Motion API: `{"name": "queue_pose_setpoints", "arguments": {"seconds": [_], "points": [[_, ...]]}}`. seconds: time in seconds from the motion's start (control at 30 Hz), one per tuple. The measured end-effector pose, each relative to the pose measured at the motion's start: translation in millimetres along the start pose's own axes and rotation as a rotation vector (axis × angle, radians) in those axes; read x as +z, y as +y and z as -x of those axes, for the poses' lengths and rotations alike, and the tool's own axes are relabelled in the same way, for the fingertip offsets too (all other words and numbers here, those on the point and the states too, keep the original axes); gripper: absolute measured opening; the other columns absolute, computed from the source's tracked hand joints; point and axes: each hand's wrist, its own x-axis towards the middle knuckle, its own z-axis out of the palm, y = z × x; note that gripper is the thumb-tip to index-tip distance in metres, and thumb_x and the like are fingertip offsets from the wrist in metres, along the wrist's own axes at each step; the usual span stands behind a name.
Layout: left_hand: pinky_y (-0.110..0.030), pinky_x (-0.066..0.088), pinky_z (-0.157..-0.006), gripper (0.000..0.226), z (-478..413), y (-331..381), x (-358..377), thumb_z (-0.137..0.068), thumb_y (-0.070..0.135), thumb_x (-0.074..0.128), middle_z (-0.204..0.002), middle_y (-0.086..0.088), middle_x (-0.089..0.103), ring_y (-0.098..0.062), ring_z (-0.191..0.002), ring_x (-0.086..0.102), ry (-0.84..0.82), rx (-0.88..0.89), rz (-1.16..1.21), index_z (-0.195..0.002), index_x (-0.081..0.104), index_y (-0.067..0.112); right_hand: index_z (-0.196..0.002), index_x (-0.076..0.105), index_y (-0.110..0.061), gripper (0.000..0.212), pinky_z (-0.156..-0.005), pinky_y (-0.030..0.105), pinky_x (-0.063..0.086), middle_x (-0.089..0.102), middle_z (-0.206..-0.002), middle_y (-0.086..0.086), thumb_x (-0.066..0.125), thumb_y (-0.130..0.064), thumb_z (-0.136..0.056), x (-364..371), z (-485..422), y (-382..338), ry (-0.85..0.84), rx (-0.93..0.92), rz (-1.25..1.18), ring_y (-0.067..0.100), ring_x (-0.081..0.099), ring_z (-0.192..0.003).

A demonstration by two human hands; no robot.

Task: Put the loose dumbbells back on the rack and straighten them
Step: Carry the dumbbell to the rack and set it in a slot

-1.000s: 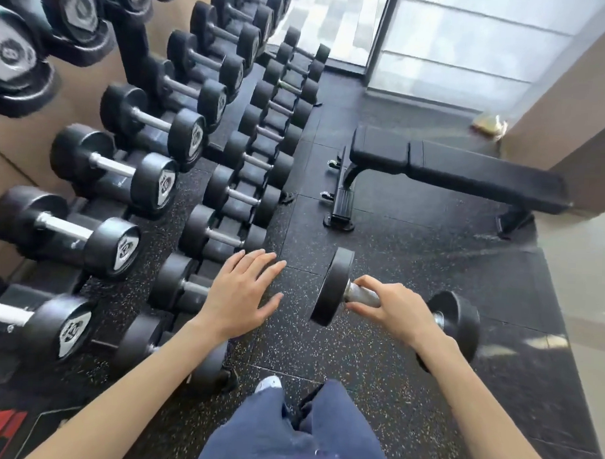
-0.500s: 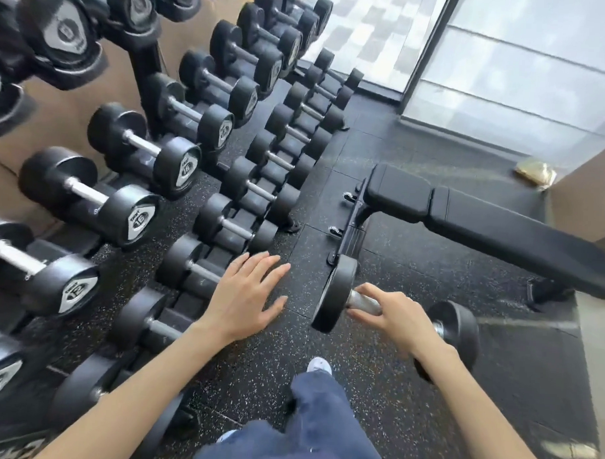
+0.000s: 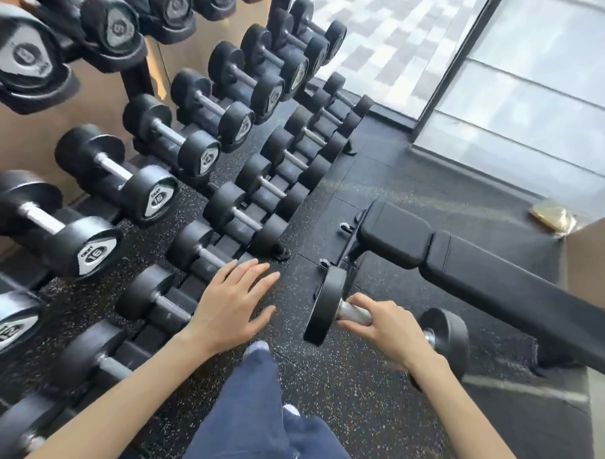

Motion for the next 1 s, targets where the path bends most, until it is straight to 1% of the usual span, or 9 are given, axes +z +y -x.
{"name": "queue_pose_setpoints", "arguments": {"seconds": [0.17,0.3,0.43,0.57,0.7,0.8,0.87,0.93,1.0], "points": [[-0.043,0.031,-0.105,0.053,-53,-39,8,-0.086,0.046,0.043,-0.126,-0.008,0.059,-0.026,-0.122,0.050,0.006,0.002,-0.029,-0.127,0.058,0.016,-0.118,0.048,-0.031,0.048,-0.072,0.032,0.045,0.067,-0.094,0.002,0.047,-0.065,-0.083,-11,-58,12,-0.012,0.019,0.004,0.024,0.061,-0.089],[-0.044,0.032,-0.106,0.053,-115,-90,0,-0.086,0.046,0.044,-0.128,-0.007,0.058,-0.026,-0.124,0.049,0.030,0.016,-0.070,-0.127,0.058,0.015,-0.118,0.047,-0.033,0.048,-0.071,0.032,0.045,0.066,-0.095,0.003,0.047,-0.065,-0.083,-38,-124,20,0.001,0.027,0.020,0.025,0.061,-0.091],[-0.044,0.033,-0.104,0.053,-180,-133,-15,-0.086,0.044,0.042,-0.127,-0.009,0.059,-0.027,-0.121,0.051,0.040,0.020,-0.085,-0.126,0.058,0.014,-0.121,0.047,-0.032,0.051,-0.069,0.032,0.046,0.067,-0.097,0.004,0.046,-0.065,-0.083,-79,-193,18,0.044,0.016,0.065,0.025,0.062,-0.089],[-0.044,0.033,-0.104,0.053,-229,-169,-24,-0.087,0.045,0.042,-0.126,-0.008,0.059,-0.027,-0.122,0.051,0.040,0.012,-0.084,-0.126,0.059,0.014,-0.121,0.047,-0.032,0.050,-0.064,0.030,0.043,0.066,-0.097,0.001,0.046,-0.065,-0.083,-107,-250,12,0.076,0.013,0.064,0.022,0.062,-0.086],[-0.042,0.030,-0.105,0.054,-266,-193,-28,-0.086,0.047,0.041,-0.126,-0.008,0.059,-0.026,-0.122,0.050,0.044,0.008,-0.079,-0.127,0.058,0.015,-0.126,0.045,-0.031,0.051,-0.067,0.031,0.042,0.065,-0.099,0.003,0.047,-0.062,-0.085,-121,-292,8,0.057,0.023,0.050,0.023,0.061,-0.088],[-0.041,0.030,-0.105,0.053,-288,-202,-26,-0.087,0.046,0.041,-0.126,-0.007,0.059,-0.025,-0.122,0.050,0.048,0.004,-0.074,-0.126,0.058,0.015,-0.126,0.045,-0.032,0.051,-0.068,0.030,0.041,0.064,-0.100,0.004,0.048,-0.062,-0.085,-127,-315,10,0.041,0.020,0.032,0.023,0.060,-0.090],[-0.042,0.030,-0.105,0.053,-301,-206,-21,-0.087,0.046,0.041,-0.125,-0.007,0.060,-0.025,-0.122,0.050,0.045,0.007,-0.067,-0.125,0.059,0.015,-0.124,0.045,-0.033,0.050,-0.066,0.030,0.040,0.063,-0.097,0.003,0.047,-0.063,-0.085,-131,-329,15,0.031,0.019,0.036,0.021,0.058,-0.084],[-0.043,0.031,-0.105,0.052,-313,-208,-14,-0.087,0.046,0.041,-0.125,-0.007,0.060,-0.025,-0.122,0.050,0.042,0.013,-0.060,-0.124,0.060,0.015,-0.122,0.045,-0.032,0.049,-0.063,0.029,0.037,0.058,-0.089,0.000,0.047,-0.064,-0.084,-135,-344,22,0.022,0.019,0.051,0.018,0.050,-0.075],[-0.043,0.032,-0.104,0.051,-326,-210,-7,-0.086,0.045,0.042,-0.124,-0.007,0.060,-0.026,-0.121,0.050,0.040,0.020,-0.047,-0.124,0.060,0.015,-0.121,0.046,-0.032,0.049,-0.062,0.029,0.035,0.054,-0.086,-0.001,0.046,-0.064,-0.084,-140,-357,32,0.008,0.022,0.065,0.018,0.049,-0.073]]}}
